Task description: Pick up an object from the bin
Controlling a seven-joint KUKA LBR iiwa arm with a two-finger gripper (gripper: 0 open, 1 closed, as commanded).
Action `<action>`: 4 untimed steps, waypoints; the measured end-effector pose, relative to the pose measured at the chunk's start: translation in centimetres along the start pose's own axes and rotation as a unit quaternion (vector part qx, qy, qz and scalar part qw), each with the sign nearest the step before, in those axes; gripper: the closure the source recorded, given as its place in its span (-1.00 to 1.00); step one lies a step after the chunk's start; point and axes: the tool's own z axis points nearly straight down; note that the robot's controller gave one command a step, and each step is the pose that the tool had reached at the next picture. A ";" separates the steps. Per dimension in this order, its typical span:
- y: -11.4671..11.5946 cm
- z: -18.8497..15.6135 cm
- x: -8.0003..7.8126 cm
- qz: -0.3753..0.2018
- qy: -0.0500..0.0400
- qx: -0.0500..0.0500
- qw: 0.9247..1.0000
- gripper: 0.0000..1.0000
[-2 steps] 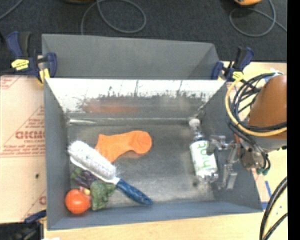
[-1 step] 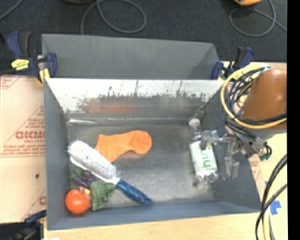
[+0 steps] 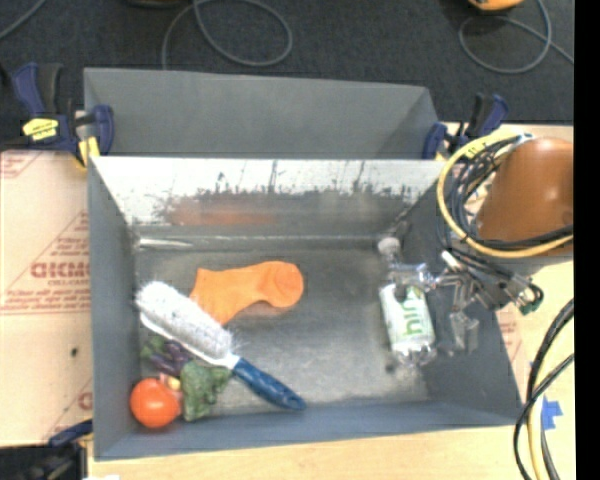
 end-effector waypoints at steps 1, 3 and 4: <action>-1.5 -1.4 -1.2 -0.147 -0.002 0.002 0.989 -1.00; -0.6 1.4 -1.6 -0.314 -0.007 -0.001 0.949 1.00; -0.6 1.4 -1.6 -0.314 -0.007 -0.001 0.949 1.00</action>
Offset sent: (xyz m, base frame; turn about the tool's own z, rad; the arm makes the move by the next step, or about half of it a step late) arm 0.0215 -0.0039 -0.0700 -0.7254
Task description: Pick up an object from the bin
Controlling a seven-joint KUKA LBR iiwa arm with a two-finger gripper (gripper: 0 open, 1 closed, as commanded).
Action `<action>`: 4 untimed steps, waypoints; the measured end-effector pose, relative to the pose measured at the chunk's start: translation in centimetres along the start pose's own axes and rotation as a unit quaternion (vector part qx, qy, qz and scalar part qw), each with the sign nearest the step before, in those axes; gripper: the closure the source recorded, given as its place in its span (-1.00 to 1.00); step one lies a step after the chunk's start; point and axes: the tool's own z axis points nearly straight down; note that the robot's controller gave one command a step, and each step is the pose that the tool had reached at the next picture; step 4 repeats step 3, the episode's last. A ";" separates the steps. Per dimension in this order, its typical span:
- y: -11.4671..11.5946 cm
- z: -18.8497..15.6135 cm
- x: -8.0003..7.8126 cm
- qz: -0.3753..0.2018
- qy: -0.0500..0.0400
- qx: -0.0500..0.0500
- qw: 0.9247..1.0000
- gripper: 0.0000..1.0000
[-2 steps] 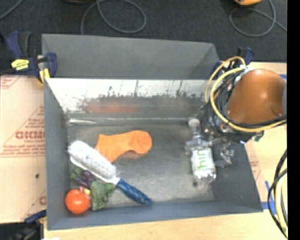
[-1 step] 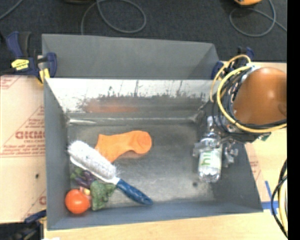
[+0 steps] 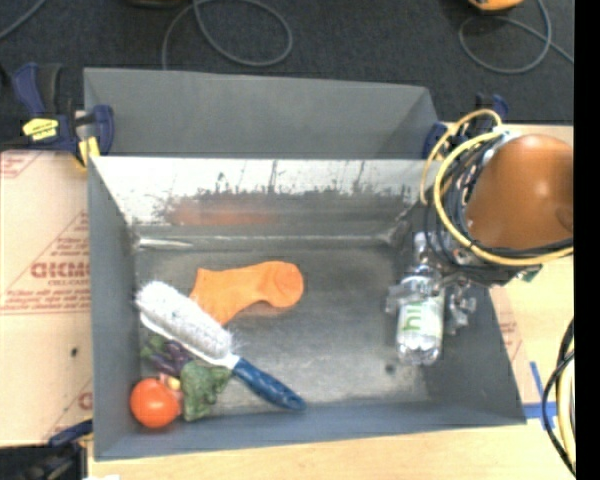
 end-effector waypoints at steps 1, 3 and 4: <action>0.1 -0.3 0.0 0.000 0.000 -0.001 1.000 1.00; 0.0 -3.0 0.3 0.002 0.003 -0.001 1.000 1.00; 0.0 -3.0 0.3 0.002 0.003 -0.001 1.000 1.00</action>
Offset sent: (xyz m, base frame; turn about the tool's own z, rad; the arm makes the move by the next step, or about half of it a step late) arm -0.0001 0.0001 0.0005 0.0000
